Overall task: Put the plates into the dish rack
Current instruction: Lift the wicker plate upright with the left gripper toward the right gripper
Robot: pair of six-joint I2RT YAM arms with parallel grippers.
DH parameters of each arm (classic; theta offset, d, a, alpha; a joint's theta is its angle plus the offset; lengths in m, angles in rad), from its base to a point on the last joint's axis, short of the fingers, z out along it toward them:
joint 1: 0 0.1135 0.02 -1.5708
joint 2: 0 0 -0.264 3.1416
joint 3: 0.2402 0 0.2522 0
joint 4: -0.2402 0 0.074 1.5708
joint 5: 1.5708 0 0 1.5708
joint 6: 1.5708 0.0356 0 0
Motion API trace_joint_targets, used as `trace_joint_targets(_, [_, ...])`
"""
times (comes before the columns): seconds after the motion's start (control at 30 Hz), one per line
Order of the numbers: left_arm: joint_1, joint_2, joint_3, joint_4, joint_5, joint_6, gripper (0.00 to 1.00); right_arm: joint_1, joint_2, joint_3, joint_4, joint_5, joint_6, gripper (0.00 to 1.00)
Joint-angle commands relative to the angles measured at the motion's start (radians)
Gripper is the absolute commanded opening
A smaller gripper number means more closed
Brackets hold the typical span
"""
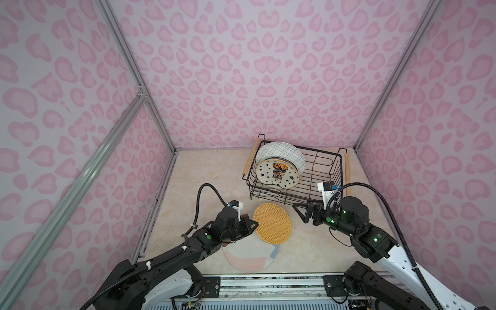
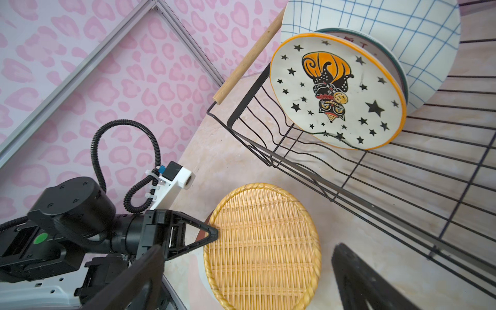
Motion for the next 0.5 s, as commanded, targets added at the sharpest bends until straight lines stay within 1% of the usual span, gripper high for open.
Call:
trace_joint_targets(0.0, [0.001,-0.103,-0.01,-0.097,-0.01,0.032,0.04,0.003,0.021,0.013,0.052,-0.006,-0.017,0.97])
trace_joint_targets(0.17, [0.0,-0.288,-0.001,-0.245,-0.028,0.048,0.04,0.003,0.065,0.042,0.079,-0.026,-0.029,0.97])
trace_joint_targets(0.3, [0.001,-0.406,0.07,-0.369,-0.06,0.071,0.04,0.003,0.111,0.076,0.097,-0.059,-0.031,0.96])
trace_joint_targets(0.4, [0.0,-0.443,0.158,-0.436,-0.082,0.1,0.04,0.005,0.14,0.117,0.085,-0.091,-0.038,0.94])
trace_joint_targets(0.47, [0.0,-0.44,0.223,-0.456,-0.102,0.122,0.04,0.008,0.141,0.115,0.114,-0.091,-0.028,0.92])
